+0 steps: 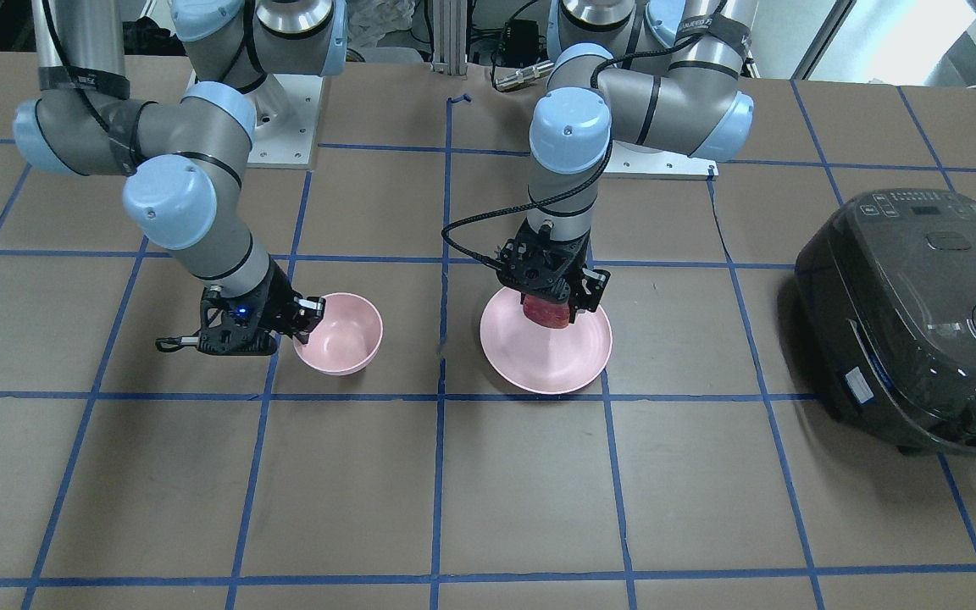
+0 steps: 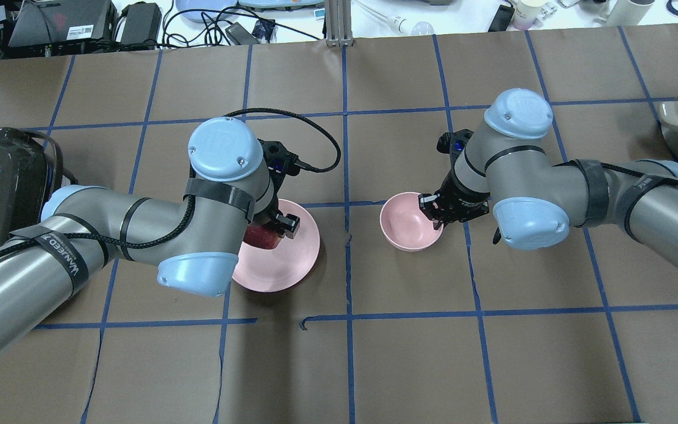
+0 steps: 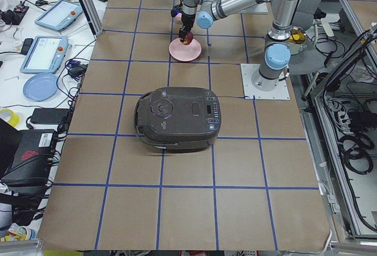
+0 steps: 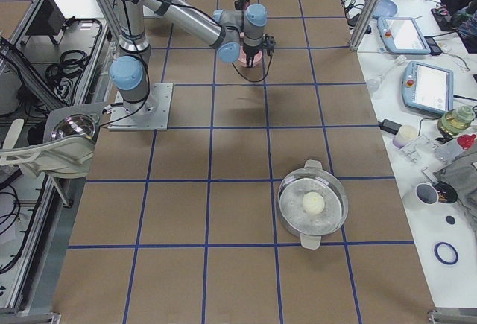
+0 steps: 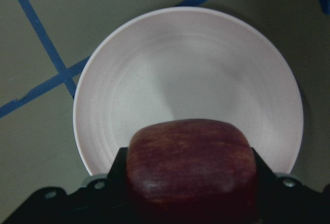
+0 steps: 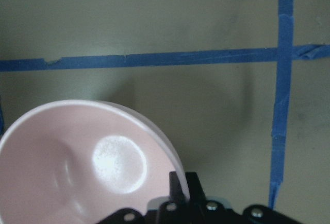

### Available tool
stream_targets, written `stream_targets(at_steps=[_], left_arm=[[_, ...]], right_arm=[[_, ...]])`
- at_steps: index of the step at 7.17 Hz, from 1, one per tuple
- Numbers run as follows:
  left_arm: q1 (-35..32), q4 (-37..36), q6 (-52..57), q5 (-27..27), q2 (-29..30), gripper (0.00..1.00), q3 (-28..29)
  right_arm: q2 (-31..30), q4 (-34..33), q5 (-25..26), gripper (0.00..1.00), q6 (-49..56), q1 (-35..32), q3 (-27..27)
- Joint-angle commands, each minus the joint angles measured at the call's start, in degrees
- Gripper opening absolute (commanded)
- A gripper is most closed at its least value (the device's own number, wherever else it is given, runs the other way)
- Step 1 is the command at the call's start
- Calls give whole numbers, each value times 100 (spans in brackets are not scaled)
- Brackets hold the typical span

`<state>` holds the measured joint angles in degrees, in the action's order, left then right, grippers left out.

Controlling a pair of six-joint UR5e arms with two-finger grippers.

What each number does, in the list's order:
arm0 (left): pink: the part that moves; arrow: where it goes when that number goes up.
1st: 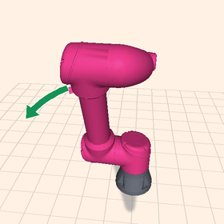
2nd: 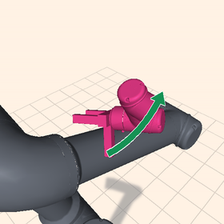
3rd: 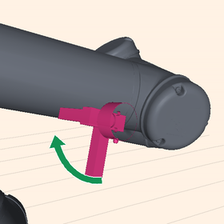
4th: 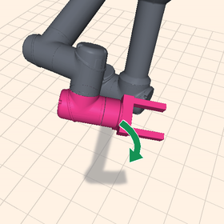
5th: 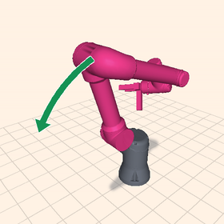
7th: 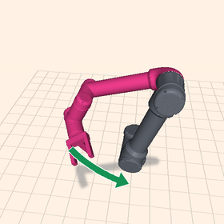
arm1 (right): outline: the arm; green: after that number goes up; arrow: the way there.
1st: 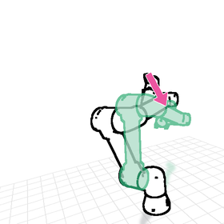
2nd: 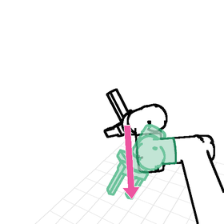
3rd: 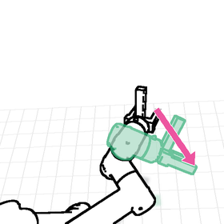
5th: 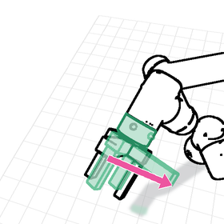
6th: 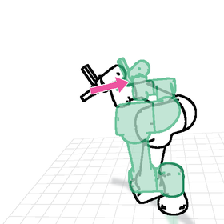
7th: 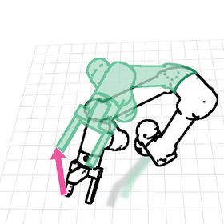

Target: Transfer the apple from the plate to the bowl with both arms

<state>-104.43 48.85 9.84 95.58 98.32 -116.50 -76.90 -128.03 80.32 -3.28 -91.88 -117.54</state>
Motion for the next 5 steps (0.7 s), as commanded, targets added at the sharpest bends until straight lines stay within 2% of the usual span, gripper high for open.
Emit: stream_targets(at_steps=[1,2,3,4,5], left_arm=[[-33,211,-724,-126,3,0,188],[-60,247,-1216,-354,99,0,389],[-95,422,-1760,-400,126,0,487],[-156,467,-2244,-435,135,0,575],[-235,537,-2841,-662,205,0,819]], right_arm=[[26,-38,54,100,99,-32,12],[-44,-46,98,100,186,29,116],[-192,232,438,100,231,116,526],[-446,1296,702,100,248,204,1244],[-553,2569,748,100,266,379,2165]])
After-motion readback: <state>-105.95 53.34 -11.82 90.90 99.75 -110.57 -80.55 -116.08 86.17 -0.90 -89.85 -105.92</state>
